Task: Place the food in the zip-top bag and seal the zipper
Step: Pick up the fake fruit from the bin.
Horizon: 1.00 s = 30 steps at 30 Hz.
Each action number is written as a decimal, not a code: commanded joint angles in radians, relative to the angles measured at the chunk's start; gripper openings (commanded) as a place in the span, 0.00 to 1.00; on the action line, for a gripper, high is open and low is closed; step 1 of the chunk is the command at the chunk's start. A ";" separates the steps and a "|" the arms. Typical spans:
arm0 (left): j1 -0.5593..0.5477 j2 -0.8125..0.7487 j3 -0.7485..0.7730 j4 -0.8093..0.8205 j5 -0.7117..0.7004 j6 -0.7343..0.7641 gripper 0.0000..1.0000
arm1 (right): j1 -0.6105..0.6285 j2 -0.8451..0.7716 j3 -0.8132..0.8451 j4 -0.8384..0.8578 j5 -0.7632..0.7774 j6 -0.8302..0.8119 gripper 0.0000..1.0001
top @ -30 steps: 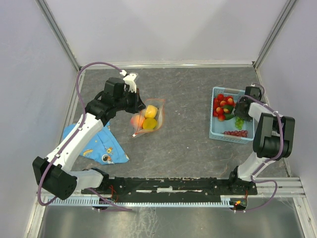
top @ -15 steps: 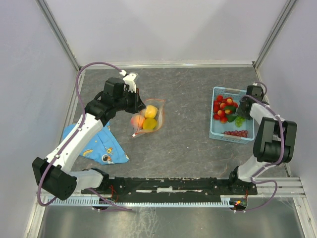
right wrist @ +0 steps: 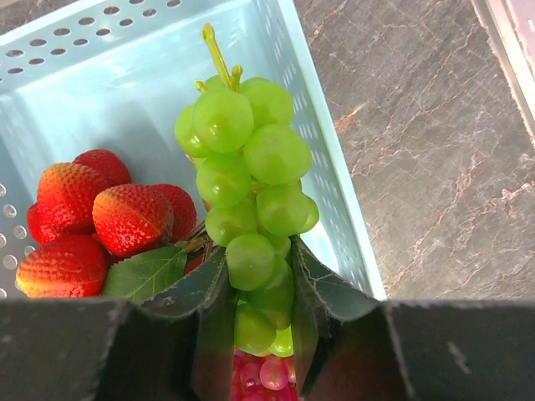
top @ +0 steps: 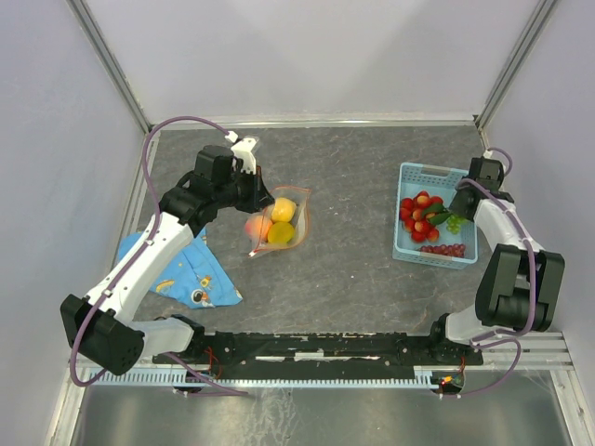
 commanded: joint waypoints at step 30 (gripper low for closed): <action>-0.003 -0.021 0.000 0.056 0.030 0.019 0.03 | 0.003 0.032 0.018 0.051 0.051 0.029 0.57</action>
